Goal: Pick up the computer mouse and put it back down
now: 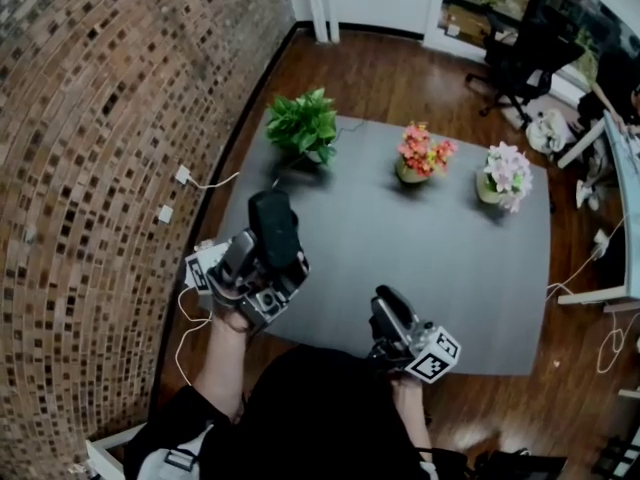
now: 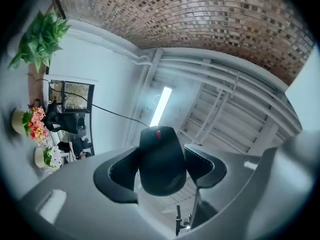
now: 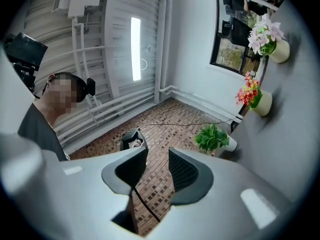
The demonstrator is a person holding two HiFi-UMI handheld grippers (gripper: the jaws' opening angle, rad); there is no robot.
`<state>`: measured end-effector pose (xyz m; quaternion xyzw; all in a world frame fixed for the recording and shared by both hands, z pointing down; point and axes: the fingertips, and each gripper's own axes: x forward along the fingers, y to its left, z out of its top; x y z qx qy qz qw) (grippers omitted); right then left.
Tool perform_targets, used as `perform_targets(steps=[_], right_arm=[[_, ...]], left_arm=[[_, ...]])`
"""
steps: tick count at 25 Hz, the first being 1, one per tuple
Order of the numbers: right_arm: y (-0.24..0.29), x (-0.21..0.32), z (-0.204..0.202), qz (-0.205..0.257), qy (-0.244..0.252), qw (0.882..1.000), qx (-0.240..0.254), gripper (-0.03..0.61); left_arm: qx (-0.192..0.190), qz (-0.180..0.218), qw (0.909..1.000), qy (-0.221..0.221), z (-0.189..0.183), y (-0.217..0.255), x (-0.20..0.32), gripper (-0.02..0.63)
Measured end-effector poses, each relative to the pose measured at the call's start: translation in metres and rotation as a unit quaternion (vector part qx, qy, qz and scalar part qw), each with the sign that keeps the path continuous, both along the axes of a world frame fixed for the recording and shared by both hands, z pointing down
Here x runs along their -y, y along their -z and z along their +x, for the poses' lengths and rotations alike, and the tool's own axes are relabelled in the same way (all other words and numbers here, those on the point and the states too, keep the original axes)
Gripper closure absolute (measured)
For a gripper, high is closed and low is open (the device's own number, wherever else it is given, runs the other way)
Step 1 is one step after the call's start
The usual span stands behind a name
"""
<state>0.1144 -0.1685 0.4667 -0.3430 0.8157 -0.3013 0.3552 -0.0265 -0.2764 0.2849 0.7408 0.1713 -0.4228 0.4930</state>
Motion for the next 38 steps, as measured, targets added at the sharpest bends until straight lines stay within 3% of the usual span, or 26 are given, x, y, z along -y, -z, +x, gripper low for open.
perform_targets(steps=[4, 7, 9, 11, 12, 13, 15, 16, 17, 23, 27, 29, 32, 36, 38], right_arm=[[0.001, 0.000, 0.002, 0.000, -0.013, 1.000, 0.002, 0.445], [-0.003, -0.002, 0.006, -0.003, -0.025, 1.000, -0.004, 0.445], [-0.005, -0.005, 0.010, -0.006, -0.031, 0.999, -0.006, 0.445], [-0.007, -0.008, 0.017, -0.011, -0.040, 0.999, -0.007, 0.445], [-0.009, -0.010, 0.020, -0.015, -0.045, 0.999, -0.007, 0.445], [-0.010, -0.012, 0.024, -0.019, -0.051, 0.998, -0.007, 0.444], [-0.012, -0.017, 0.031, -0.027, -0.063, 0.998, -0.009, 0.445], [-0.013, -0.020, 0.033, -0.030, -0.069, 0.997, -0.011, 0.445], [-0.014, -0.022, 0.036, -0.033, -0.075, 0.997, -0.013, 0.445], [-0.013, -0.035, 0.042, -0.047, -0.097, 0.994, -0.021, 0.445], [-0.010, -0.040, 0.042, -0.055, -0.103, 0.993, -0.028, 0.445], [-0.008, -0.040, 0.043, -0.056, -0.106, 0.992, -0.029, 0.445], [-0.006, -0.042, 0.045, -0.057, -0.108, 0.992, -0.030, 0.445], [-0.005, -0.046, 0.047, -0.055, -0.107, 0.992, -0.032, 0.445], [-0.004, -0.047, 0.048, -0.053, -0.106, 0.992, -0.032, 0.445]], left_arm=[[0.003, 0.021, 0.9997, -0.011, 0.007, 0.012, -0.006, 0.330], [0.032, 0.029, 0.9991, -0.006, 0.016, 0.003, -0.003, 0.330], [0.082, 0.028, 0.9962, 0.011, 0.027, -0.022, 0.006, 0.330], [0.177, 0.031, 0.9825, 0.049, 0.042, -0.071, 0.024, 0.330], [0.254, 0.041, 0.9631, 0.079, 0.051, -0.109, 0.037, 0.330], [0.345, 0.056, 0.9304, 0.110, 0.059, -0.156, 0.051, 0.330], [0.503, 0.083, 0.8463, 0.153, 0.070, -0.243, 0.075, 0.330], [0.560, 0.090, 0.8075, 0.163, 0.072, -0.278, 0.083, 0.330], [0.601, 0.091, 0.7763, 0.166, 0.073, -0.310, 0.090, 0.330], [0.746, 0.059, 0.6429, 0.164, 0.076, -0.462, 0.120, 0.331], [0.802, 0.104, 0.5596, 0.180, 0.087, -0.489, 0.133, 0.331], [0.823, 0.122, 0.5248, 0.179, 0.093, -0.506, 0.137, 0.331], [0.847, 0.110, 0.4910, 0.171, 0.089, -0.532, 0.135, 0.330], [0.865, 0.095, 0.4591, 0.177, 0.081, -0.546, 0.135, 0.330], [0.865, 0.095, 0.4560, 0.185, 0.079, -0.548, 0.136, 0.330]])
